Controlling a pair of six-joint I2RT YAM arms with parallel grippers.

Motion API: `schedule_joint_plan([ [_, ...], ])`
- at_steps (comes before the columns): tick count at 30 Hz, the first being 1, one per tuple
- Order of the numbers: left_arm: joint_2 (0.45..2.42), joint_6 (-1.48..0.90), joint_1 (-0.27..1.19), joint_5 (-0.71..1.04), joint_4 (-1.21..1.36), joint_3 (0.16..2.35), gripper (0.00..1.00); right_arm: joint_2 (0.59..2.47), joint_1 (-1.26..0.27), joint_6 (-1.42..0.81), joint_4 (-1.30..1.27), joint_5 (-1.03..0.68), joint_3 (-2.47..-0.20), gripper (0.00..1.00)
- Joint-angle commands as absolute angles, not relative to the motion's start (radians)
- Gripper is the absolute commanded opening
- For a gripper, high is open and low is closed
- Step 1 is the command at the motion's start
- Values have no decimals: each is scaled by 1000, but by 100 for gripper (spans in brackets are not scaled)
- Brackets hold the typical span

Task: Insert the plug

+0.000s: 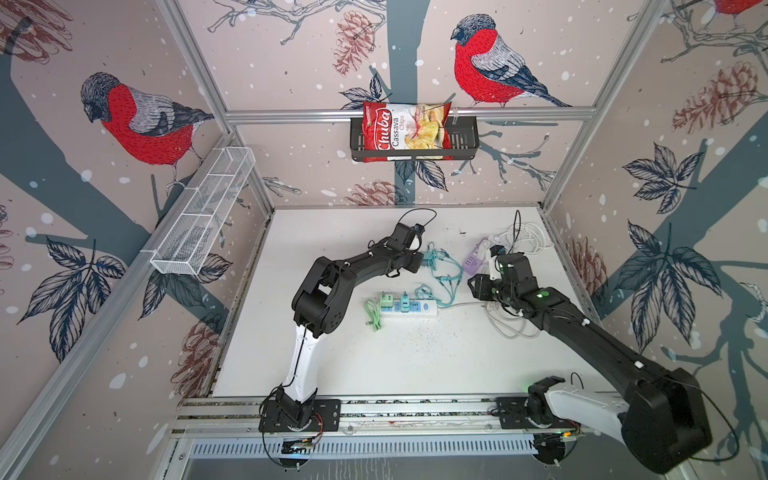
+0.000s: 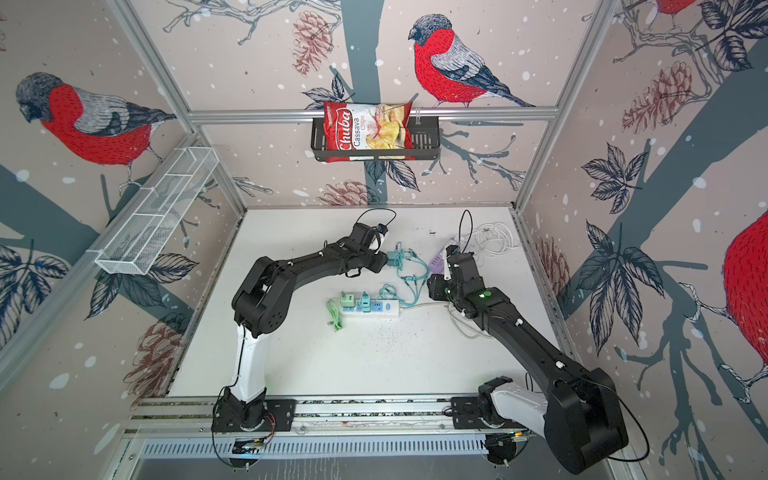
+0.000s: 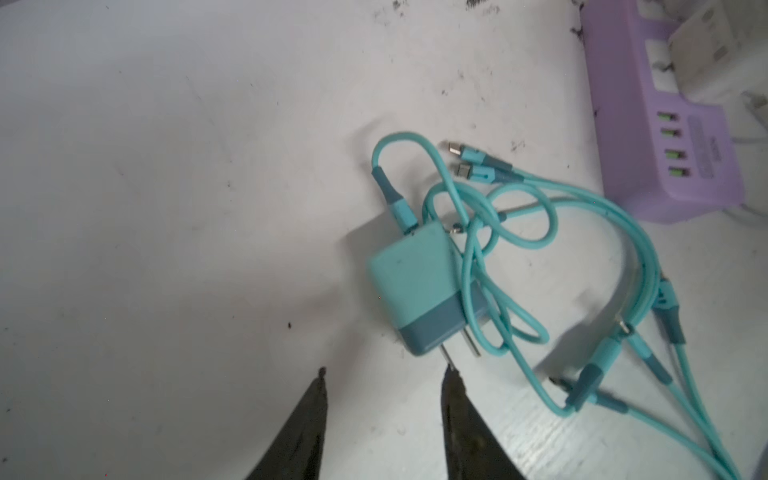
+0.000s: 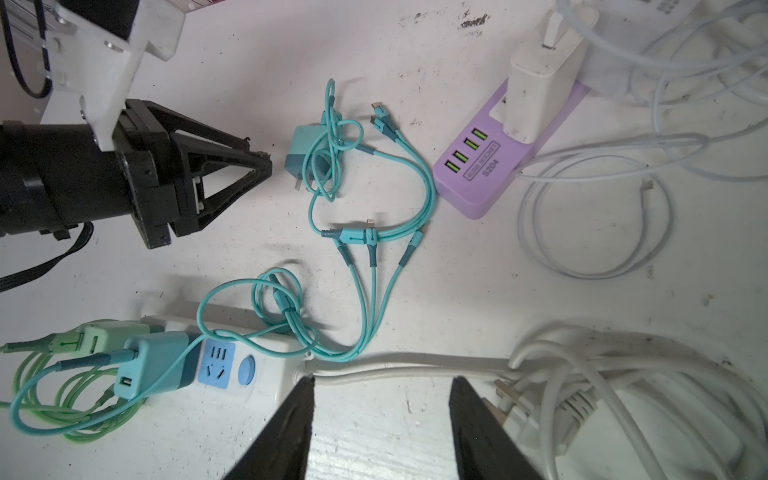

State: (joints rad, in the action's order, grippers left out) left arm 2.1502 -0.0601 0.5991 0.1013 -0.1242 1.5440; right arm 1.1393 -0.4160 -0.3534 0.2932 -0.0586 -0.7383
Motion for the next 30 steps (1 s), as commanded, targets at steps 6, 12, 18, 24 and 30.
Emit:
schedule_joint_plan([
  [6, 2215, -180, 610, 87, -160, 1639, 46, 1124, -407, -329, 287, -74, -730, 54],
  [12, 2259, -212, 618, 87, -190, 1689, 46, 1119, -400, -325, 284, -84, -723, 54],
  [18, 2278, -222, 635, 70, -232, 1714, 46, 1103, -388, -322, 279, -96, -709, 54],
  [24, 2270, -245, 647, 83, -215, 1697, 47, 1105, -382, -322, 278, -104, -706, 54],
  [30, 2281, -251, 649, 80, -223, 1708, 47, 1101, -382, -321, 279, -105, -707, 54],
])
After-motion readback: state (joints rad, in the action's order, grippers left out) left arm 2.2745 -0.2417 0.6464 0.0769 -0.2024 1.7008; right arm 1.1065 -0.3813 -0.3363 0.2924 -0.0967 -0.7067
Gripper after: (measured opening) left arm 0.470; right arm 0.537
